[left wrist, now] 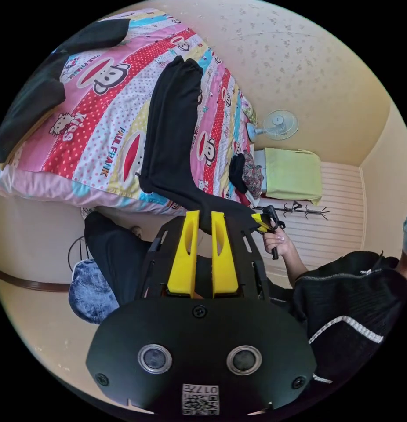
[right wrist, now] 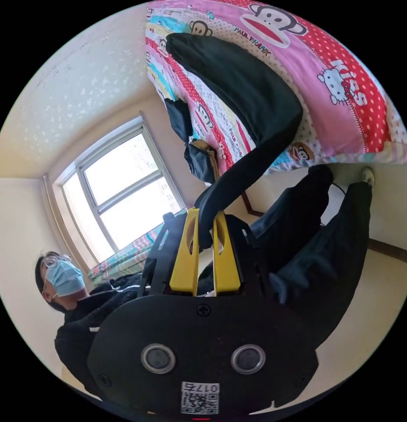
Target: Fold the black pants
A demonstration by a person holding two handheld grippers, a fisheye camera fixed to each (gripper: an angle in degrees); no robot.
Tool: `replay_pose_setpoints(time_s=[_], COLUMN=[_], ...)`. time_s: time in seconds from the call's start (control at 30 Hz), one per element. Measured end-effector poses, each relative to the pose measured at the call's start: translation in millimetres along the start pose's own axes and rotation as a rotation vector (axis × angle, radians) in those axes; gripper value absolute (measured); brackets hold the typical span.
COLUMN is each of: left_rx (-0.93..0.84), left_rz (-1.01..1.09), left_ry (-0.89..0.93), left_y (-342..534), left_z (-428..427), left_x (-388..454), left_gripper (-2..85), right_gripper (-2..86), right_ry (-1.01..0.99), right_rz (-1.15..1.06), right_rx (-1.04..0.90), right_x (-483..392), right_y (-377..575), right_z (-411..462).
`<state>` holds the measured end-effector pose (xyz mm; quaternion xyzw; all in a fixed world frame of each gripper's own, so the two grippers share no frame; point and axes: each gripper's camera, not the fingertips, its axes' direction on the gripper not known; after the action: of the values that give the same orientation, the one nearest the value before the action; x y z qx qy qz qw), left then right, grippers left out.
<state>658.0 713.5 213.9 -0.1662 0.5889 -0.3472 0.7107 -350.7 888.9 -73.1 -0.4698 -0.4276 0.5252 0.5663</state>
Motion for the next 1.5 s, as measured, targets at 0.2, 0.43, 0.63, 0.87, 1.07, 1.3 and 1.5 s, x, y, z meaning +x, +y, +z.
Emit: replay_pose_setpoints(time_s=[0.2, 0.43, 0.63, 0.87, 1.07, 1.3, 1.5], left_rx=[0.044, 0.117, 0.245, 0.379, 0.356, 0.099, 0.121], left_rz=[-0.035, -0.029, 0.089, 0.236, 0.339, 0.416, 0.394], left_ry=[0.015, 0.055, 0.042, 0.11, 0.161, -0.083, -0.101], left_y=[-117, -266, -408, -579, -499, -312, -229], left_z=[21, 45, 16, 38, 82, 151, 186], left_x=[-30, -35, 27, 19, -7, 13, 49], left_gripper=[5.6, 5.4, 5.7, 9.9, 11.7, 13.2, 11.3], right_gripper=[4.8, 5.0, 5.5, 11.1, 13.3, 13.3, 10.6], right_ry=[-0.124, -0.252, -0.249, -0.219, -0.078, 0.487, 0.627], right_rz=[0.074, 0.064, -0.076, -0.36, -0.624, -0.73, -0.895], right_rx=[0.121, 0.327, 0.379, 0.5, 0.433, 0.355, 0.266], right_x=[7, -6, -93, -130, -71, 5, 20], right_y=[-97, -234, -354, -498, -424, -273, -225], right_z=[7, 20, 33, 44, 52, 70, 109])
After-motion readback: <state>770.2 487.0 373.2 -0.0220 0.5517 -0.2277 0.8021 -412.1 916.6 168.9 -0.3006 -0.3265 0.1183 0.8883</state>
